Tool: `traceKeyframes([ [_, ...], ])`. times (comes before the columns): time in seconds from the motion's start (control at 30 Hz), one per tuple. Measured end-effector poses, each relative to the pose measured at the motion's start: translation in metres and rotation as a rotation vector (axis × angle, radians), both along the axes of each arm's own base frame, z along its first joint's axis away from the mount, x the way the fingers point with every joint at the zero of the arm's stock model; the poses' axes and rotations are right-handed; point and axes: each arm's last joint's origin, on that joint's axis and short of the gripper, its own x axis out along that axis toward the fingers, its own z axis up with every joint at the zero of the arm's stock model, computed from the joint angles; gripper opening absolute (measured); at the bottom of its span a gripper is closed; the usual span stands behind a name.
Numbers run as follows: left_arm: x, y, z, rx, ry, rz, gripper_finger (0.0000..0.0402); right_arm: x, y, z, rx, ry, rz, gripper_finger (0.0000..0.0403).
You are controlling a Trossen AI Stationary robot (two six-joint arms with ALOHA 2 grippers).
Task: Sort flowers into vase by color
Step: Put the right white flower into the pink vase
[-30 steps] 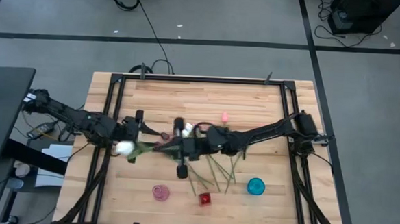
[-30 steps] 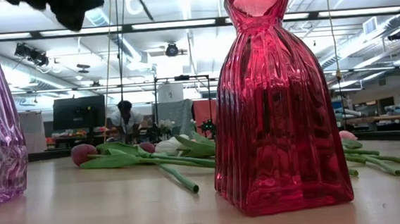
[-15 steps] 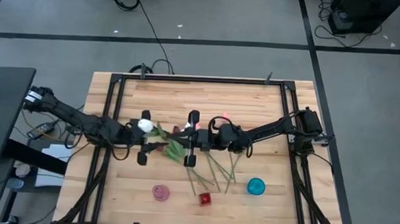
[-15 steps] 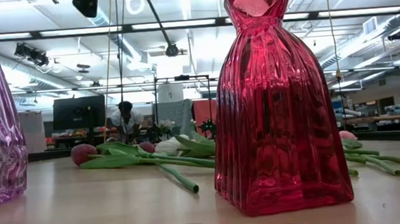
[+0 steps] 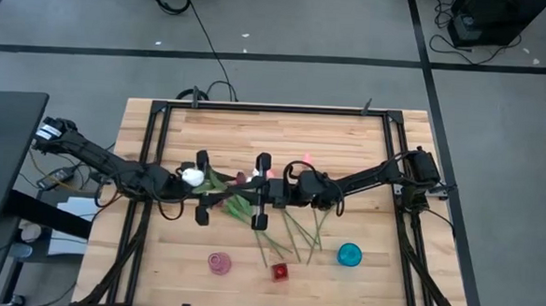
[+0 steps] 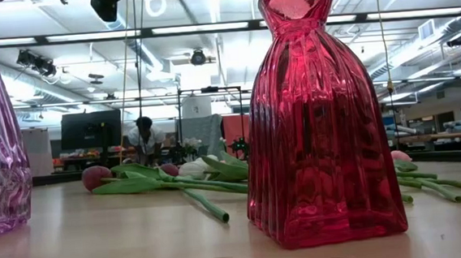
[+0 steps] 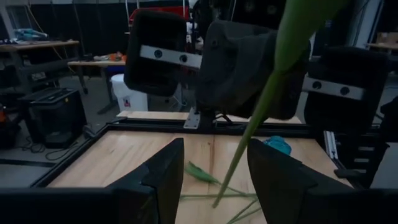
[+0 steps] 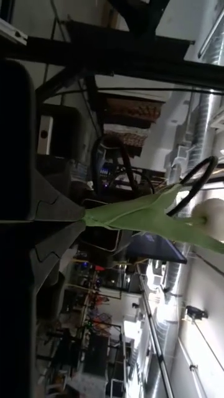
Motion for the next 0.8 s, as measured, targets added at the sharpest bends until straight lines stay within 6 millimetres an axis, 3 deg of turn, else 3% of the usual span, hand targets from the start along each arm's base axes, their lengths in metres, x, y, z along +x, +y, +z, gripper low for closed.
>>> traceKeyframes([
  [0.63,-0.0024,-0.0002,0.0048,-0.007,-0.035,-0.042,0.0181,-0.0001,-0.0011,0.0005,-0.009,0.002,-0.024,0.0005],
  [0.8,-0.0003,0.0022,0.0055,-0.008,-0.049,-0.027,0.0158,-0.0001,-0.0013,0.0004,0.011,0.003,-0.025,0.0007],
])
